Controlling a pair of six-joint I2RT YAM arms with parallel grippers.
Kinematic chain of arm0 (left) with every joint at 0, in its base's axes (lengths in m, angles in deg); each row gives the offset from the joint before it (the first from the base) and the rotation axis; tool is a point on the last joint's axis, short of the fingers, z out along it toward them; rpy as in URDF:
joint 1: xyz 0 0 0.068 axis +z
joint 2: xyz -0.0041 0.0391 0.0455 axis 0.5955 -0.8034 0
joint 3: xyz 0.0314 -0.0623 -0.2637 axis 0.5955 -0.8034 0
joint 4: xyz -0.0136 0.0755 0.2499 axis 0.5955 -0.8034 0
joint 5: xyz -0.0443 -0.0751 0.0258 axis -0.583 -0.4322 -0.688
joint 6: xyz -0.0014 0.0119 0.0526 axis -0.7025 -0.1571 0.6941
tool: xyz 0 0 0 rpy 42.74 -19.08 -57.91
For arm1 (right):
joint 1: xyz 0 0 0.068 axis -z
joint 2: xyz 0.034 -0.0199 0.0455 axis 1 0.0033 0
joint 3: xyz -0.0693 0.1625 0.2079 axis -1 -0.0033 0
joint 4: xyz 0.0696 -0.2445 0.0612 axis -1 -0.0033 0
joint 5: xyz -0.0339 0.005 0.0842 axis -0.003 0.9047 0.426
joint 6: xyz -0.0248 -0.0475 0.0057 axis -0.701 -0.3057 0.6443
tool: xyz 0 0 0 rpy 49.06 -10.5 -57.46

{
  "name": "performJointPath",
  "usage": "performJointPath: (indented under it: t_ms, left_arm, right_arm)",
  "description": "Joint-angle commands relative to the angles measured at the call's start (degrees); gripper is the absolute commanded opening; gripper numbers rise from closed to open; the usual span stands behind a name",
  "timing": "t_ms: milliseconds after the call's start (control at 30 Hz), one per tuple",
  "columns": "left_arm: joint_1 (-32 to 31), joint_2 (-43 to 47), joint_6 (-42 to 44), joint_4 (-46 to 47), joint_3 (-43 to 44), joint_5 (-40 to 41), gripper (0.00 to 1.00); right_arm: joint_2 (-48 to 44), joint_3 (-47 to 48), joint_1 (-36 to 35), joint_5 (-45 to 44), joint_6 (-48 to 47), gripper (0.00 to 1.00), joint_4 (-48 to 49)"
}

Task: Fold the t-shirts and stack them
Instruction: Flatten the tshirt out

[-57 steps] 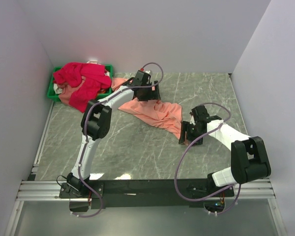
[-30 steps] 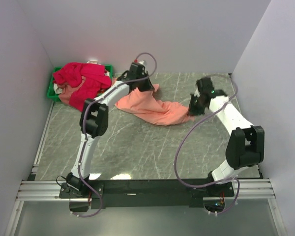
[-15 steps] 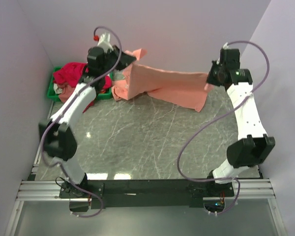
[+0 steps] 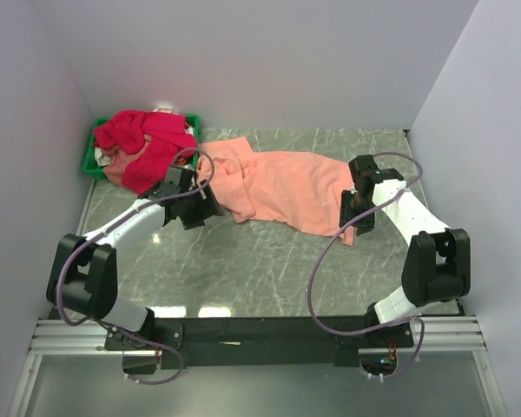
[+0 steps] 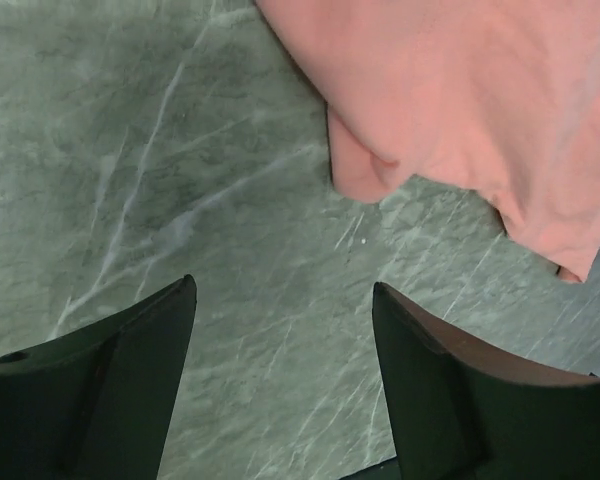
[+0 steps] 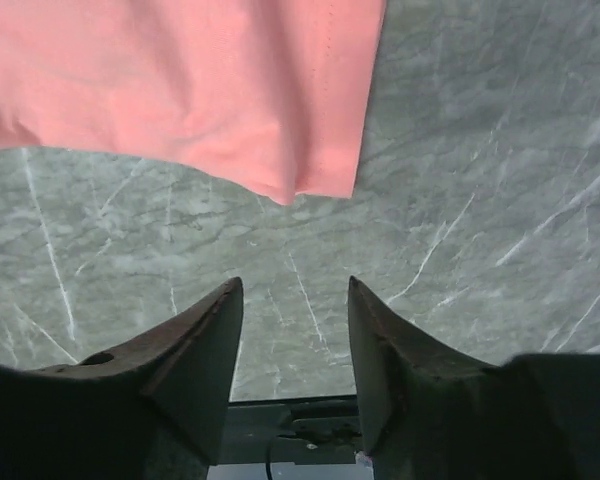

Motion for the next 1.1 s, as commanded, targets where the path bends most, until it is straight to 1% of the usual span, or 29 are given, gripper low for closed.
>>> performJointPath:
  t_ms: [0,200,367,467,567,667,800,1067]
  left_arm:
    - [-0.9,4.2,1.9,0.1,5.0,3.4,0.77]
    - [-3.1,-1.6,1.7,1.8,11.9,5.6,0.75]
    - [-5.6,-8.4,1.8,2.4,18.4,6.2,0.75]
    - [-6.1,-12.5,2.4,2.5,22.7,6.7,0.75]
    - [-6.1,-17.0,4.3,0.5,28.1,8.0,0.74]
    - [-6.1,-21.4,6.4,-1.9,35.4,9.0,0.74]
    - [-6.1,-24.9,7.9,-3.4,40.2,8.6,0.75]
    - [-6.0,-27.4,9.4,-4.2,43.0,8.7,0.75]
  right_arm:
    - [-3.3,2.1,0.1,1.2,0.3,0.54,1.1]
    - [-1.5,2.1,1.8,2.8,4.1,0.56,3.3]
    - [0.1,-1.2,9.3,7.0,6.2,0.56,7.3]
    - [1.3,-2.4,11.5,8.5,6.9,0.53,8.0]
    - [2.6,-3.4,11.6,9.2,7.5,0.52,8.8]
    - [4.4,-5.5,11.7,10.2,8.1,0.5,10.3]
    - [5.9,-9.1,11.7,11.0,8.8,0.48,12.9]
    - [6.8,-11.3,11.7,10.4,8.9,0.44,15.9]
